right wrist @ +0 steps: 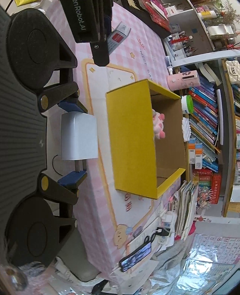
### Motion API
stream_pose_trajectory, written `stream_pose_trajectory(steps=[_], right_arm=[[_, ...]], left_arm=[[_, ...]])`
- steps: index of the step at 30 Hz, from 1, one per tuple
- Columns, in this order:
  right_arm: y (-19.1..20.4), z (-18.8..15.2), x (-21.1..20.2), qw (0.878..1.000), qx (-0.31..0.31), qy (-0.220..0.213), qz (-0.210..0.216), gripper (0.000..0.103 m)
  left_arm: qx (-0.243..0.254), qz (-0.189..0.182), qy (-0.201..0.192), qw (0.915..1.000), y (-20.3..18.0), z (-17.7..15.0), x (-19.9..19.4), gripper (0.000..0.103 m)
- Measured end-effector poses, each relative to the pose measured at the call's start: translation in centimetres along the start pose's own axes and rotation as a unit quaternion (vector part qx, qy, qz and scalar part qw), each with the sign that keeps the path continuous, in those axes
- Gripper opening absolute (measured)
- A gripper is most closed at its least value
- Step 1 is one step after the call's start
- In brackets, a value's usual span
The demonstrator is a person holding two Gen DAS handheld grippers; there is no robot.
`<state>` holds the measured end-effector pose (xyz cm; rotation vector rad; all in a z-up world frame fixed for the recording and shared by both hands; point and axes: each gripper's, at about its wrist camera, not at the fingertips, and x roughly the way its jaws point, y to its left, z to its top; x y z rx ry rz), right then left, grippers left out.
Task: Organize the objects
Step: 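Lift the charger and staple box and carry both toward the yellow box, then lower the charger into the box with the right tool while the left tool lowers the staple box in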
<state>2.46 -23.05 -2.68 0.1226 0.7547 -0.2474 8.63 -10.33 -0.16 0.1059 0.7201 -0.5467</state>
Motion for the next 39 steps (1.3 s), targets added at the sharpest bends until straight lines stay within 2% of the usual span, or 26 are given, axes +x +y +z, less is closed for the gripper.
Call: stream_pose_trajectory(steps=[9, 14, 19, 23, 29, 33, 39], right_arm=[[-2.1, 4.7, 2.6, 0.998, -0.044, -0.036, 0.019, 0.063], [-3.5, 7.8, 3.8, 0.994, -0.071, -0.076, 0.025, 0.063], [-5.0, 10.9, 5.7, 0.989, -0.096, -0.105, 0.036, 0.063], [-5.5, 12.5, 8.7, 0.986, -0.128, -0.092, 0.052, 0.063], [-5.8, 13.6, 13.3, 0.981, -0.169, -0.041, 0.086, 0.064], [-5.4, 13.9, 15.3, 0.972, -0.209, -0.025, 0.104, 0.064], [-5.1, 14.8, 17.3, 0.965, -0.225, 0.002, 0.132, 0.064]], left_arm=[[-0.015, 0.026, -0.030, 0.9991, -1.3, 4.3, 3.1, 0.028], [-0.023, 0.049, -0.048, 0.9974, -1.9, 6.7, 4.7, 0.028], [-0.033, 0.072, -0.045, 0.9958, -2.4, 8.8, 7.2, 0.029], [-0.046, 0.085, -0.028, 0.9949, -2.9, 9.9, 9.8, 0.029], [-0.042, 0.109, 0.017, 0.9930, -3.5, 10.7, 13.8, 0.029], [-0.045, 0.123, 0.047, 0.9903, -3.5, 11.0, 16.1, 0.029], [-0.076, 0.127, 0.070, 0.9865, -3.2, 11.1, 17.5, 0.029]])
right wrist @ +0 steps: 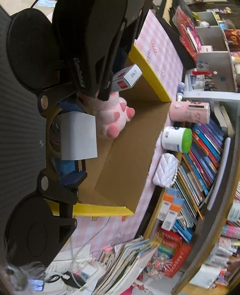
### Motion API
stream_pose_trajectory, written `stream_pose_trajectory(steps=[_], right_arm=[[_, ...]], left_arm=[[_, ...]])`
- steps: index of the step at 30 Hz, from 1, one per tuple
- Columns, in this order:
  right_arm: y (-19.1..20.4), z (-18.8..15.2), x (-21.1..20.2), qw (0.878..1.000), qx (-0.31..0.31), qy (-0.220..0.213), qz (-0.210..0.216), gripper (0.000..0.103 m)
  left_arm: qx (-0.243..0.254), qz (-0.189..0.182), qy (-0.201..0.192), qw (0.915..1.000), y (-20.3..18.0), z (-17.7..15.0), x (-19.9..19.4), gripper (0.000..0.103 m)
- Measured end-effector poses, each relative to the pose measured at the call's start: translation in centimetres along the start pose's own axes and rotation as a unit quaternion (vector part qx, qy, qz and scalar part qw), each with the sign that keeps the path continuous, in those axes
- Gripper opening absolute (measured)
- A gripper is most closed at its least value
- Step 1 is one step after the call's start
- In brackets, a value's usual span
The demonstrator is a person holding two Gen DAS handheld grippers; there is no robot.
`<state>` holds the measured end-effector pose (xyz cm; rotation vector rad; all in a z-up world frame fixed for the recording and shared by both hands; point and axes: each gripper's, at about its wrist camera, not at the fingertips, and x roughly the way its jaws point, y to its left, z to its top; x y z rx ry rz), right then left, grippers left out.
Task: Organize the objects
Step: 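Lower the charger into the box with the right tool while the left tool lowers the staple box in, then open both tools and withdraw them from the box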
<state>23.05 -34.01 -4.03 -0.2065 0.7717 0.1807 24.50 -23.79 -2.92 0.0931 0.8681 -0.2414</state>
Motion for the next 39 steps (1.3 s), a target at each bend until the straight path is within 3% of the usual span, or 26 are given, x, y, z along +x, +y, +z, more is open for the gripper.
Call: stream_pose_trajectory(steps=[8, 10, 12, 15, 19, 23, 27, 32, 39], right_arm=[[-0.7, 0.1, 1.1, 0.999, 0.012, 0.025, 0.030, 0.064], [-0.7, 0.1, 1.1, 0.999, 0.010, 0.025, 0.032, 0.064], [-0.7, 0.1, 1.1, 0.999, 0.011, 0.022, 0.031, 0.065], [-0.7, 0.0, 0.8, 0.999, 0.013, 0.012, 0.027, 0.070], [-0.7, 0.0, -0.2, 1.000, 0.019, -0.006, 0.022, 0.071], [-0.4, 0.0, -2.2, 0.999, 0.033, -0.031, 0.010, 0.072], [0.2, 0.1, -4.5, 0.997, 0.055, -0.054, -0.006, 0.073], [1.9, 0.4, -7.6, 0.990, 0.108, -0.083, -0.029, 0.079], [7.8, -1.0, -11.3, 0.985, 0.127, -0.105, -0.048, 0.088]], left_arm=[[-0.021, 0.003, 0.006, 0.9998, -0.3, 0.0, 0.2, 0.032], [-0.027, 0.000, 0.002, 0.9996, -0.3, 0.0, -0.1, 0.042], [-0.036, 0.002, -0.005, 0.9993, -0.3, 0.0, -0.5, 0.061], [-0.041, 0.002, -0.017, 0.9990, -0.3, -0.1, -1.3, 0.062], [-0.053, 0.000, -0.039, 0.9978, 0.0, -0.4, -2.9, 0.070], [-0.054, -0.003, -0.074, 0.9958, 0.4, -0.8, -5.5, 0.072], [-0.054, 0.002, -0.113, 0.9921, 1.2, -1.4, -8.4, 0.084], [-0.057, 0.038, -0.153, 0.9859, 3.1, -3.2, -11.8, 0.098], [-0.072, 0.067, -0.150, 0.9838, 6.7, -7.4, -14.7, 0.100]])
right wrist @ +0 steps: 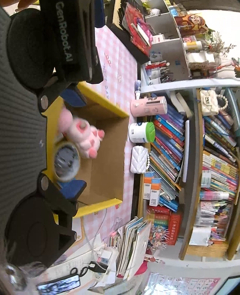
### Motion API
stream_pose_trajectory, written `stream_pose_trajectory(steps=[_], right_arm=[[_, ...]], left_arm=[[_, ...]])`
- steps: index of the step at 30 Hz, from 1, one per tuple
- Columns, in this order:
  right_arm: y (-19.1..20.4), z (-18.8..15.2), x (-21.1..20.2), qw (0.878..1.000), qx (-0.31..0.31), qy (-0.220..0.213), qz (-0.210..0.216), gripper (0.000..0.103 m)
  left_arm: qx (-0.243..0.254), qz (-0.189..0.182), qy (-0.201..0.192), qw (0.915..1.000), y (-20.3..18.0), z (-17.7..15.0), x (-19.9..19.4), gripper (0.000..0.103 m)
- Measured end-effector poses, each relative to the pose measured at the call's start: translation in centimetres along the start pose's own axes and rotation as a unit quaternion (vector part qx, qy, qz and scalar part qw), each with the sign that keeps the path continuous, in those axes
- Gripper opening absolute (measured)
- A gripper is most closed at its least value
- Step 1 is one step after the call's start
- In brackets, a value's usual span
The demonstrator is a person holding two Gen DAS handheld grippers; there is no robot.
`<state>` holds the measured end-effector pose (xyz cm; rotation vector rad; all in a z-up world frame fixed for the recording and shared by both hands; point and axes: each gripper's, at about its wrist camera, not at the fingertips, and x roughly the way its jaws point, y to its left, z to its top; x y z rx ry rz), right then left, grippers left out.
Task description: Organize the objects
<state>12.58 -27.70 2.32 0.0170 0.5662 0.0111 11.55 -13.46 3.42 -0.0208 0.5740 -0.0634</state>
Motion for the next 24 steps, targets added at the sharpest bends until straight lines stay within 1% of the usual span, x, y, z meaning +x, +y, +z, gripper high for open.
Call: stream_pose_trajectory(steps=[3, 7, 13, 16, 20, 24], right_arm=[[2.4, -1.6, -1.2, 1.000, -0.004, 0.008, 0.000, 0.089], [5.3, -3.5, -2.7, 0.999, -0.008, 0.031, 0.008, 0.090], [8.6, -5.4, -4.7, 0.999, -0.011, 0.042, 0.018, 0.090], [9.6, -6.3, -5.4, 0.999, -0.015, 0.046, 0.011, 0.091], [10.4, -7.4, -6.2, 0.999, -0.012, 0.053, 0.003, 0.094], [10.7, -8.1, -6.9, 0.998, -0.004, 0.057, 0.000, 0.094]], left_arm=[[-0.006, 0.012, 0.012, 0.9998, 1.9, -1.7, -1.4, 0.101], [-0.027, 0.024, 0.021, 0.9991, 4.4, -3.4, -3.2, 0.102], [-0.023, 0.040, 0.034, 0.9984, 6.6, -5.0, -5.0, 0.103], [-0.014, 0.043, 0.043, 0.9980, 7.1, -5.6, -5.6, 0.103], [-0.007, 0.037, 0.051, 0.9980, 7.7, -6.4, -6.1, 0.103], [-0.006, 0.031, 0.046, 0.9985, 8.0, -6.7, -6.6, 0.103]])
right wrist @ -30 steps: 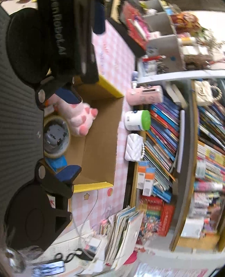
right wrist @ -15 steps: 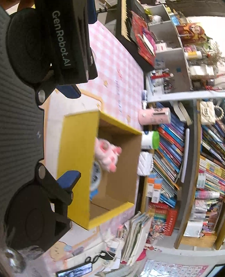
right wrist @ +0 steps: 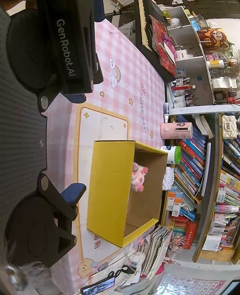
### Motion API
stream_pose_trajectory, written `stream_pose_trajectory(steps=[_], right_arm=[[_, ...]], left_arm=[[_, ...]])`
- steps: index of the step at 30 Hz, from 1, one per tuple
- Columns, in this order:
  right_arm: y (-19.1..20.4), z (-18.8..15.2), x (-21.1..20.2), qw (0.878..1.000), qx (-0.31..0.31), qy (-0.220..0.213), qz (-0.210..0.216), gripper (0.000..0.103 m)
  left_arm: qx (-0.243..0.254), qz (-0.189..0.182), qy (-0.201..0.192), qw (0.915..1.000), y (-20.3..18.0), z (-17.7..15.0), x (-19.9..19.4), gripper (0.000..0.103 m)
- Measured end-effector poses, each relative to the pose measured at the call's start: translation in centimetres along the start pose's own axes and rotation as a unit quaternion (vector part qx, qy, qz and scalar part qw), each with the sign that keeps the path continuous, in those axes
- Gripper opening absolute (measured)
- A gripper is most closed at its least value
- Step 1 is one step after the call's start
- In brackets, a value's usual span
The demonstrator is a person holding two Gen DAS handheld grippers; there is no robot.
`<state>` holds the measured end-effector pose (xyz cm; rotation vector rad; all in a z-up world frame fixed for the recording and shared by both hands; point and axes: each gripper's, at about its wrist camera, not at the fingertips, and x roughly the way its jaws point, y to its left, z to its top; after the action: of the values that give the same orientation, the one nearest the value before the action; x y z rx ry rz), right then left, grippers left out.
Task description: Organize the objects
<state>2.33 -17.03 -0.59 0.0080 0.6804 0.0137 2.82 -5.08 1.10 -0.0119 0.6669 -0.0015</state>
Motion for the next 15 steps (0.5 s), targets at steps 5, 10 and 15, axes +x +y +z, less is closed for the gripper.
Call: stream_pose_trajectory(steps=[5, 10, 15], right_arm=[[0.35, -0.37, -0.60, 1.000, 0.002, -0.004, 0.000, 0.095], [0.44, -0.49, -0.83, 1.000, 0.003, -0.004, 0.001, 0.095], [0.51, -0.53, -0.98, 1.000, 0.005, -0.004, -0.001, 0.099]], left_arm=[[0.003, 0.001, 0.002, 1.0000, 0.25, -0.20, -0.10, 0.103], [0.004, 0.003, 0.003, 1.0000, 0.32, -0.14, -0.31, 0.103], [0.004, 0.004, 0.002, 1.0000, 0.53, -0.15, -0.45, 0.103]])
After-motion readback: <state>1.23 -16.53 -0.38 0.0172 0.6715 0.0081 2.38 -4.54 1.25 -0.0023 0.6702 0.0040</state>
